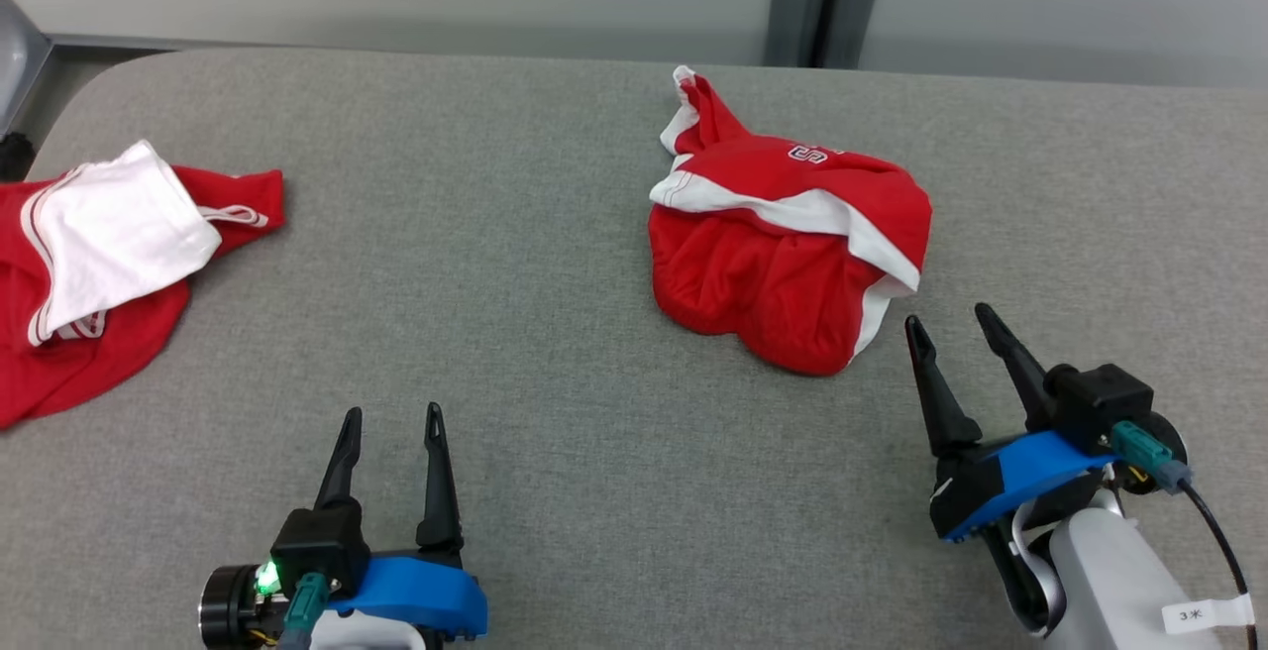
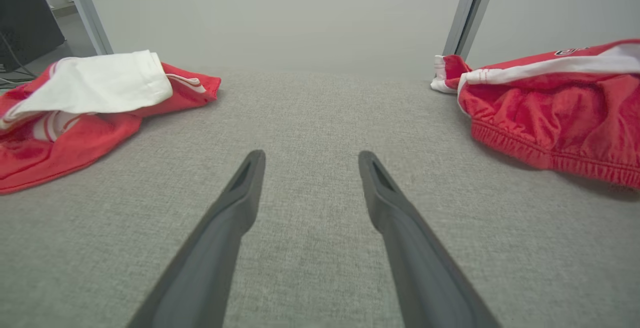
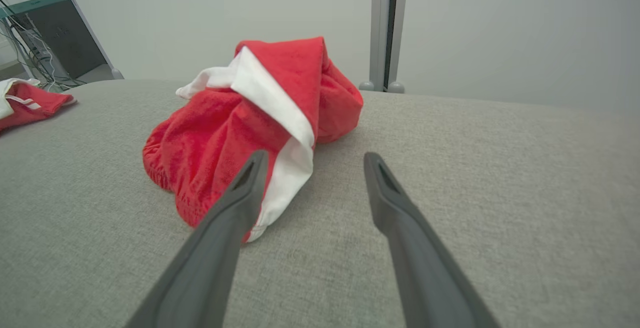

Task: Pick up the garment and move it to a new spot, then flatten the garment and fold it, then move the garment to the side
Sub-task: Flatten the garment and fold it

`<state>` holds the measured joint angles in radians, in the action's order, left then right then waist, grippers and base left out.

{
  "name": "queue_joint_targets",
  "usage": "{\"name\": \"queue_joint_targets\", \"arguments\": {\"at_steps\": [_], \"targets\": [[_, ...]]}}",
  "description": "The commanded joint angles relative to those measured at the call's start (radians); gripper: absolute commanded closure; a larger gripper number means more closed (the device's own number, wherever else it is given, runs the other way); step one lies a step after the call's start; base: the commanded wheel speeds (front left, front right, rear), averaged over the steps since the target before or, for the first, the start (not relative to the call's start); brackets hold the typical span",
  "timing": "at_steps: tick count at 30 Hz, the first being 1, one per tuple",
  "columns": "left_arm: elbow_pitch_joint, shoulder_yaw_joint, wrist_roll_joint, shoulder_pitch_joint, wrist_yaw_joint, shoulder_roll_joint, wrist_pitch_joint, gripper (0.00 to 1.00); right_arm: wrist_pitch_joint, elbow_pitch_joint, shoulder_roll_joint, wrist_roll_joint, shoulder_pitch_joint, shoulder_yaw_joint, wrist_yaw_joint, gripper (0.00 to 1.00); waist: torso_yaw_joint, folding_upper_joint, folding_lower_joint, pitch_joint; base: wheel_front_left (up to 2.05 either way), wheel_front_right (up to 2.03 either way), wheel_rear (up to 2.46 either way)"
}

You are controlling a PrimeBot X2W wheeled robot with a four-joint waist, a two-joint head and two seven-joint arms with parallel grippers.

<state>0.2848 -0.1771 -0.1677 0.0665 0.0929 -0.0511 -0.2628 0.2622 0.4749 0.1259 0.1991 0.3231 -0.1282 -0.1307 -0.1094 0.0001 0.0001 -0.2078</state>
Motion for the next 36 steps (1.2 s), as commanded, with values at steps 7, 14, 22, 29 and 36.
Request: {"name": "queue_joint_targets", "arguments": {"at_steps": [7, 14, 22, 29, 36], "targets": [[-0.017, -0.030, -0.014, 0.048, 0.022, 0.001, -0.003, 0.00, 0.004, 0.066, 0.022, 0.002, 0.103, -0.018, 0.000, 0.00, -0.055, -0.0001, -0.0001, -0.078, 0.00, 0.00, 0.00], [-0.027, -0.056, -0.026, 0.072, 0.041, 0.001, -0.003, 0.00, 0.004, 0.049, 0.031, 0.002, 0.174, -0.035, 0.000, 1.00, -0.066, -0.0001, -0.0001, -0.115, 0.00, 0.00, 0.00], [-0.018, -0.075, -0.034, 0.077, 0.049, 0.001, -0.003, 0.00, 0.004, -0.107, 0.060, -0.011, 0.229, -0.002, 0.000, 1.00, -0.066, -0.0001, -0.0001, -0.111, 0.00, 0.00, 0.00], [-0.007, -0.089, -0.044, 0.068, 0.037, 0.001, -0.003, 0.00, 0.004, -0.255, 0.118, -0.087, 0.328, -0.085, 0.000, 1.00, -0.080, -0.0001, -0.0001, -0.068, 0.00, 0.00, 0.00], [0.008, -0.101, -0.050, 0.040, 0.029, 0.001, -0.003, 0.00, 0.004, -0.306, 0.140, -0.108, 0.357, -0.354, 0.000, 1.00, -0.102, -0.0001, -0.0001, -0.035, 0.00, 0.00, 0.00]]}}
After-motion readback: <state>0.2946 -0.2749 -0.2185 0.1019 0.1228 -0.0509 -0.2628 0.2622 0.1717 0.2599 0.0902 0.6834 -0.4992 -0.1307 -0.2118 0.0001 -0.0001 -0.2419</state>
